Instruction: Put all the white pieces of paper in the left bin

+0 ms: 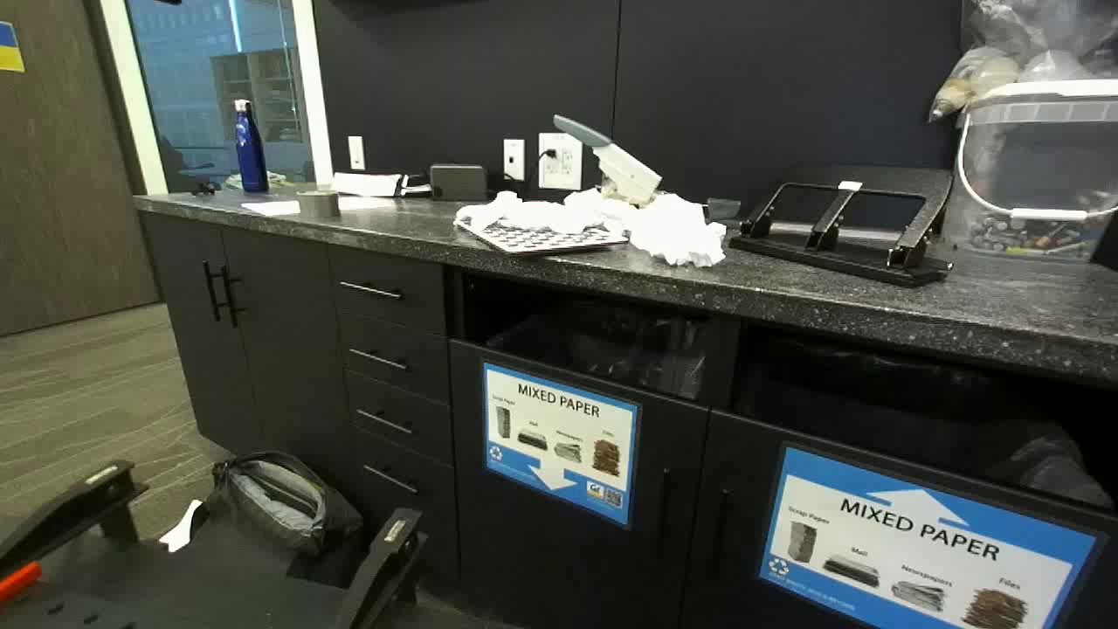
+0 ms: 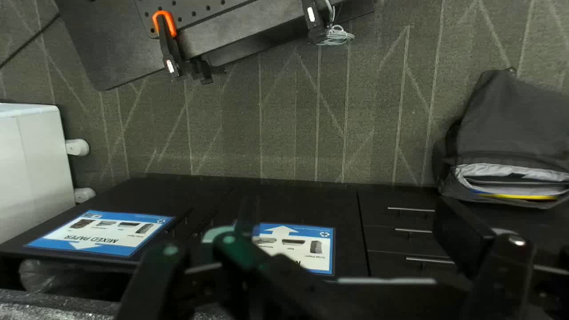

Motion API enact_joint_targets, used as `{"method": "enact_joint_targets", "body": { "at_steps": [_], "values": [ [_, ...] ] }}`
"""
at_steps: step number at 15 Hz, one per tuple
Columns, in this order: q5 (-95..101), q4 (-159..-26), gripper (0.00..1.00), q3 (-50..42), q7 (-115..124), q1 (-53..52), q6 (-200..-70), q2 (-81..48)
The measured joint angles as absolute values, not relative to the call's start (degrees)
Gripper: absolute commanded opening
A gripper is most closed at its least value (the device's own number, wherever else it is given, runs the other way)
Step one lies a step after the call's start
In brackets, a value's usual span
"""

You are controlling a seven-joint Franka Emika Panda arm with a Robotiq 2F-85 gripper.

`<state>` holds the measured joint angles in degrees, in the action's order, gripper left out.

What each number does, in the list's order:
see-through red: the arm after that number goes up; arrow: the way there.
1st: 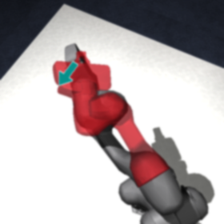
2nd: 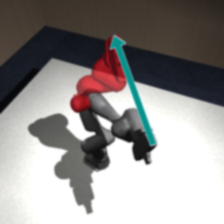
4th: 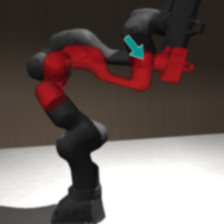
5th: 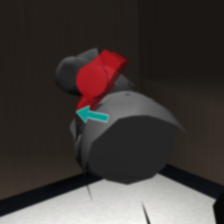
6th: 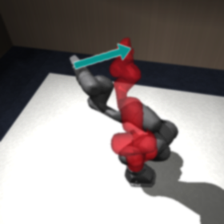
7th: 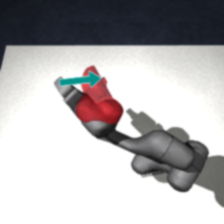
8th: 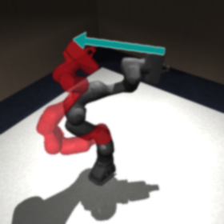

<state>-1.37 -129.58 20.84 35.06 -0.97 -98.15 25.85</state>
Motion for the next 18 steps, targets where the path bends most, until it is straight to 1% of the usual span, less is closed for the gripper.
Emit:
{"method": "enact_joint_targets", "body": {
  "at_steps": [6, 10, 13, 18],
  "values": [
    [-1.3, -129.4, 1.00, 20.7, 35.1, -1.1, -98.1, 26.1],
    [1.2, -130.6, 1.00, 19.0, 33.4, -1.5, -98.5, 24.7],
    [7.0, -131.9, 1.00, 16.3, 30.5, -1.3, -103.0, 22.3],
    [15.4, -131.2, 1.00, 7.8, 18.6, 1.5, -116.8, 14.9]
  ]
}}
